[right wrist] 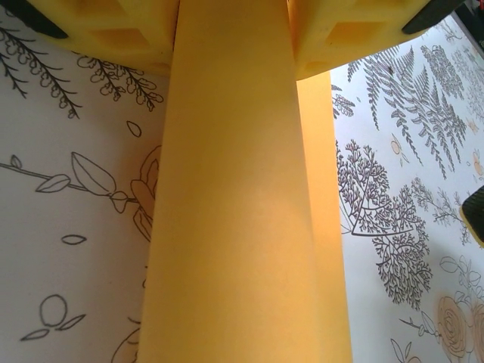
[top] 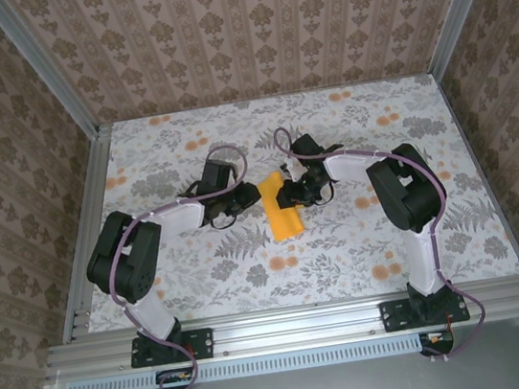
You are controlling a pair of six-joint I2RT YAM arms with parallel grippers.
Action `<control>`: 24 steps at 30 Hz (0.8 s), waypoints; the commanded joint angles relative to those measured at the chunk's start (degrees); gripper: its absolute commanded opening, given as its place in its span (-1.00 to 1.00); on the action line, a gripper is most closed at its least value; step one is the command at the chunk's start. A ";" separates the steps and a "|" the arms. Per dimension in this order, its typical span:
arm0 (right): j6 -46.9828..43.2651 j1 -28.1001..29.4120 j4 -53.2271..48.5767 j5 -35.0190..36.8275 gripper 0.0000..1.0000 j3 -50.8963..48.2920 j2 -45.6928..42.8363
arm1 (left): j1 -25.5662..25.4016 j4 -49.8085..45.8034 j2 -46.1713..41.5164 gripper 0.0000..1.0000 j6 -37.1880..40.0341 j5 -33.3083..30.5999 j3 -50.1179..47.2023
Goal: Fold a paper plane with a square sheet of paper (pick it up from the middle)
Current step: Hold the square sheet of paper at the center of the table.
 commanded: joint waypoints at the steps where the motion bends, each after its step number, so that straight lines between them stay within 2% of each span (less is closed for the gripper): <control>1: 1.13 0.14 -4.20 8.51 -0.25 -1.75 5.56 | -0.66 -0.60 1.44 -0.48 -0.03 1.18 1.80; 10: 3.00 0.05 -4.69 10.03 -0.30 -1.30 6.63 | -0.77 -0.87 1.07 -0.50 -0.34 -0.28 1.63; 24: 3.70 0.05 -5.83 11.41 -0.18 -0.40 7.77 | -0.86 -0.77 1.93 -0.50 -0.30 0.70 2.55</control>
